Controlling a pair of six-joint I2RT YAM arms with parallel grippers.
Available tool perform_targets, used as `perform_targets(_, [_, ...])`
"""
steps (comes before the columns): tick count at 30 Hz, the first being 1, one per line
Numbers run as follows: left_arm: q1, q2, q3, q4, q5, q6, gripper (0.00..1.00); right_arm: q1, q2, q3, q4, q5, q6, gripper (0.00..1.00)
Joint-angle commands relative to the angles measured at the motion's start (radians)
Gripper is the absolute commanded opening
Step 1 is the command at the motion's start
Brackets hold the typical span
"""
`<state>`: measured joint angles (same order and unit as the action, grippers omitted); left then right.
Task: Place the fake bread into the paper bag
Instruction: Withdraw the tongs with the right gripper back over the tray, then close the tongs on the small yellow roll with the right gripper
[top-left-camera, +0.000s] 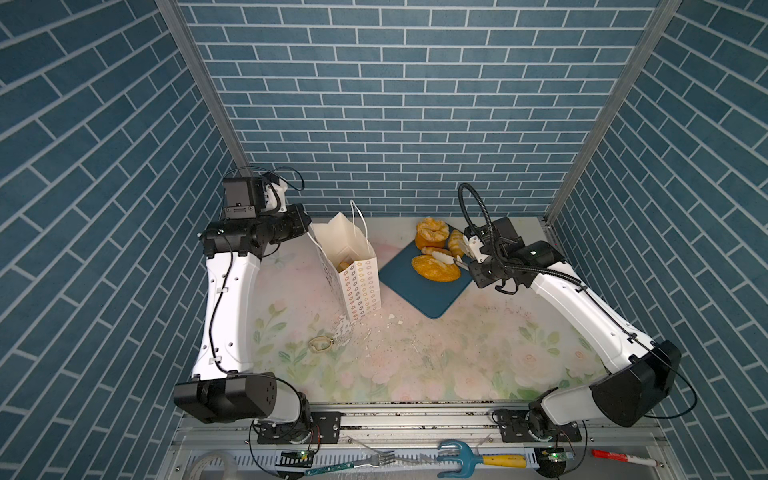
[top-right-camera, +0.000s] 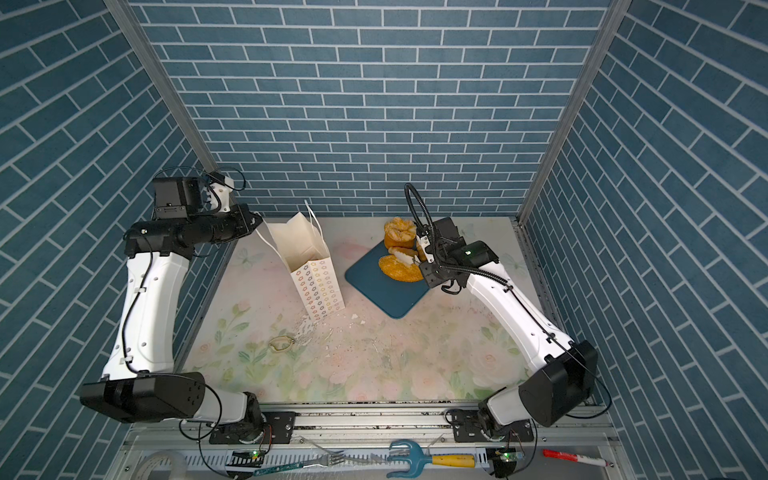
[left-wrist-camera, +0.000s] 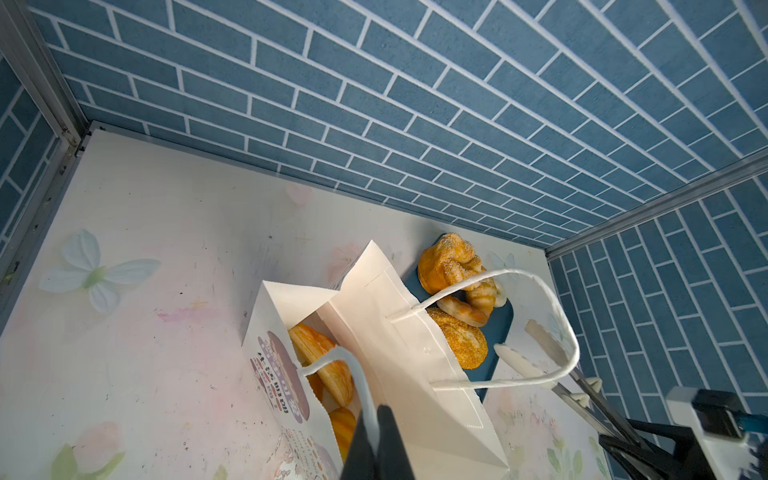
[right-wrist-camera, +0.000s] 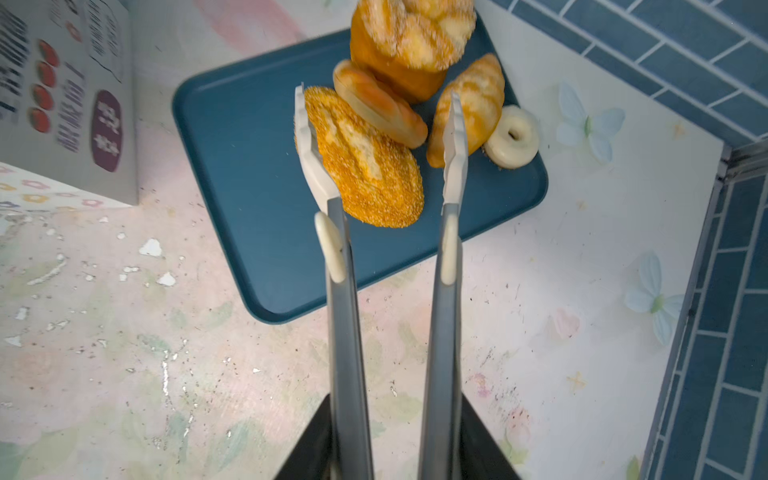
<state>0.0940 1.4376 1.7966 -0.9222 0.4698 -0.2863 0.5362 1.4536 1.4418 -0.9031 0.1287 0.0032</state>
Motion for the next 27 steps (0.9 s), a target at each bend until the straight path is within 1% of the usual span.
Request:
perform_targets(1, [0.006, -0.037, -0.027, 0.010, 0.006, 0.013, 0.00, -0.015, 0.009, 0.011, 0.050, 0.028, -0.014, 0.41])
perform_targets(9, [0.006, -0.063, -0.098, 0.029, 0.006, 0.001, 0.00, -0.017, 0.125, 0.100, 0.069, 0.042, -0.143, 0.40])
perform_targets(14, [0.006, -0.071, -0.120, 0.033, 0.006, 0.001, 0.05, -0.022, 0.205, 0.175, 0.069, 0.011, -0.207, 0.40])
perform_targets(21, [0.006, -0.079, -0.141, 0.033, 0.000, -0.005, 0.07, -0.028, 0.300, 0.253, 0.028, -0.022, -0.256, 0.39])
perform_targets(27, [0.006, -0.086, -0.150, 0.033, -0.006, -0.006, 0.07, -0.037, 0.343, 0.274, 0.010, -0.035, -0.275, 0.40])
